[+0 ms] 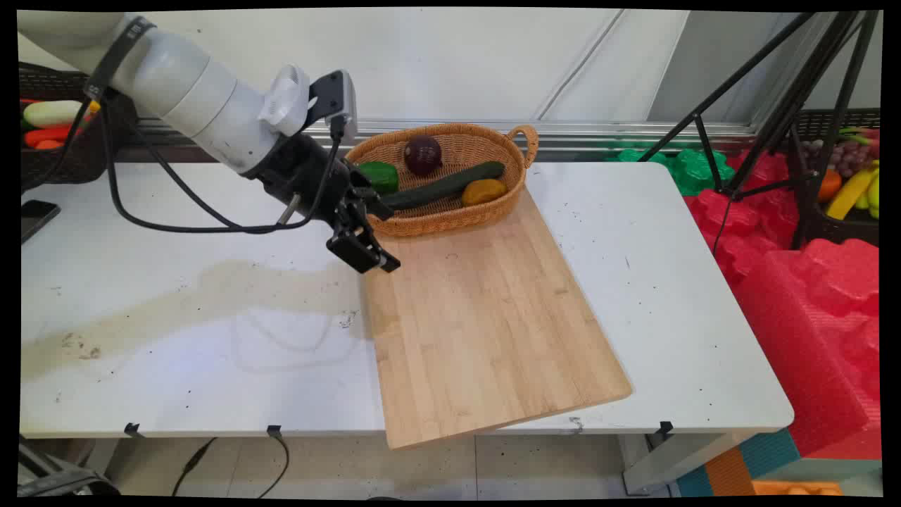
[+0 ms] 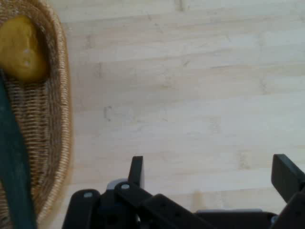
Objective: Pick up the cucumber from the vegetable basket
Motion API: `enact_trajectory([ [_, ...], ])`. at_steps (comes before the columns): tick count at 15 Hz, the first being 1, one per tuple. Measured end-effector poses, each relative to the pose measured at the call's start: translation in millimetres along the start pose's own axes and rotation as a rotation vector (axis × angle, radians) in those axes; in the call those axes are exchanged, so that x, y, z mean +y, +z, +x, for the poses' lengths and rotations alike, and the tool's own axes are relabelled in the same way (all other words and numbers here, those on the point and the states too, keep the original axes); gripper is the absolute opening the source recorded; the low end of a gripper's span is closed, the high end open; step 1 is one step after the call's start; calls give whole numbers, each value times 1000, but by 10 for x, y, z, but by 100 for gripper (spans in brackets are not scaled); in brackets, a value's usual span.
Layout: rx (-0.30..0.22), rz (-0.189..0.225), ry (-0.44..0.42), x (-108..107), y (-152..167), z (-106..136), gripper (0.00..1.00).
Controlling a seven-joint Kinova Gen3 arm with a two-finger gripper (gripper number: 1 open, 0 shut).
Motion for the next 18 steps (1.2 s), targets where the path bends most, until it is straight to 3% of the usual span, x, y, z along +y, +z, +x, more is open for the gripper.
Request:
enact_trajectory([
  [8,24,114,-44,-365,-273,186,100],
  [13,-3,206,-81,-790,-310,279,100],
  [18,-39,240,-104,-1182,-132,332,100],
])
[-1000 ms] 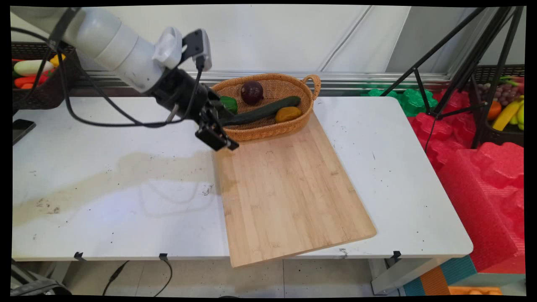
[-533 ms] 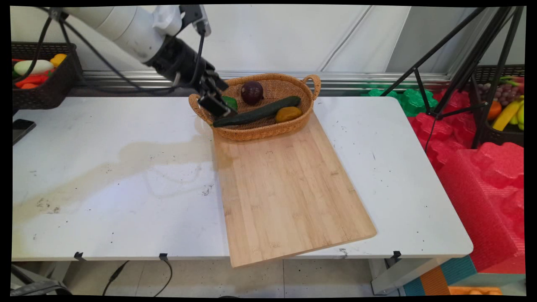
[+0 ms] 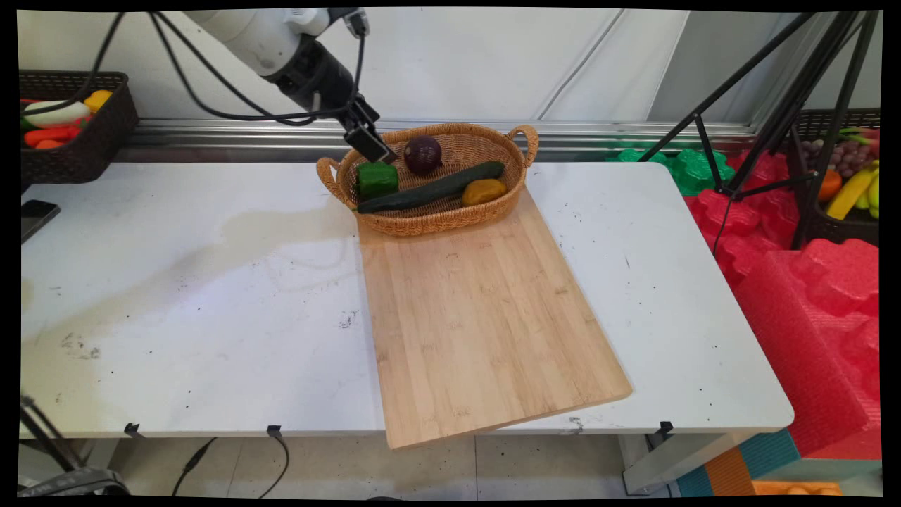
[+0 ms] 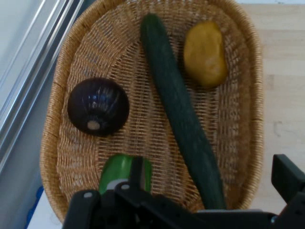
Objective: Pick up the cucumber from the vegetable basket
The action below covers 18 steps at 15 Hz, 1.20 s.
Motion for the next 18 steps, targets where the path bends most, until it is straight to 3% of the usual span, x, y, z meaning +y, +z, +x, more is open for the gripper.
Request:
enact_trajectory([
  [8,-35,-51,-10,-175,761,231,100],
  [18,-94,-76,-61,-246,1602,342,100],
])
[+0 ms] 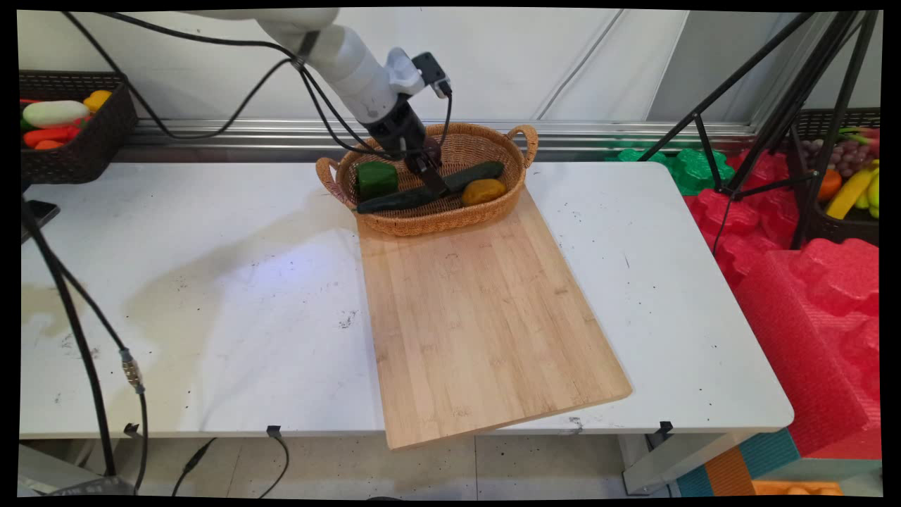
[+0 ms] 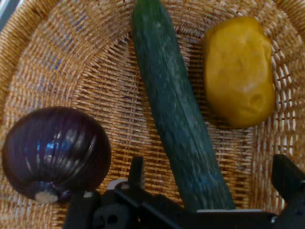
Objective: Pick up the cucumber from the vegetable basket, then place the picked object on the cutting board
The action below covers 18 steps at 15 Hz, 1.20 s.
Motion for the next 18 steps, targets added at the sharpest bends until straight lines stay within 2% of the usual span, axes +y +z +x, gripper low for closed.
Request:
enact_trajectory([
  [3,-20,-2,-18,-16,189,17,100],
  [4,-26,-1,-24,-15,244,21,0],
  [8,-33,8,-40,8,323,33,0],
  [11,-30,35,-56,48,266,35,0],
  [15,-5,87,-81,129,-29,55,0],
  [18,23,121,-98,237,-367,91,0],
])
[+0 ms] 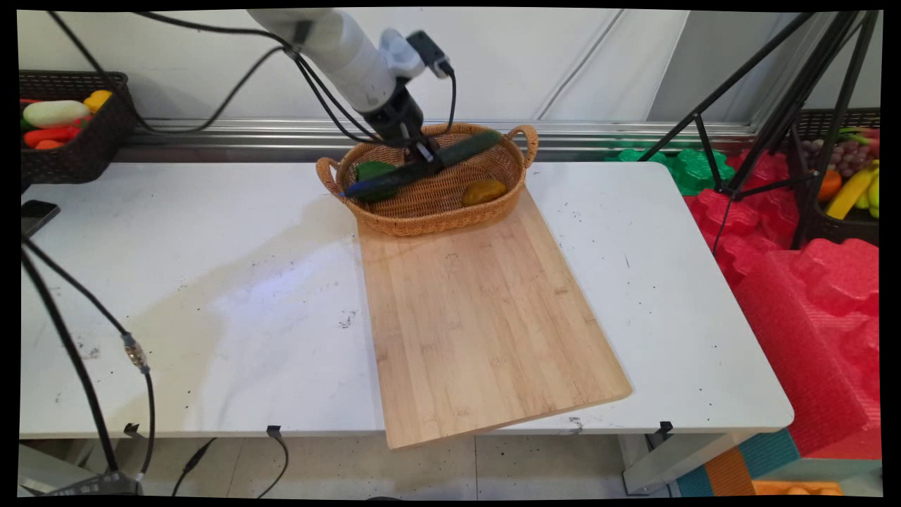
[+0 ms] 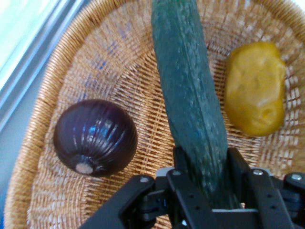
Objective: Place the picked object on the cutting board
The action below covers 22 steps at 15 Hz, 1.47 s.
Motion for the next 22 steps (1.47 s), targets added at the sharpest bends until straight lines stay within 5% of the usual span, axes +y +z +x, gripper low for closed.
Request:
enact_trajectory([
  [5,46,7,-4,188,-643,16,0],
  [11,73,-63,82,444,-1287,-251,0],
  [22,81,-144,207,847,-1551,-566,0],
])
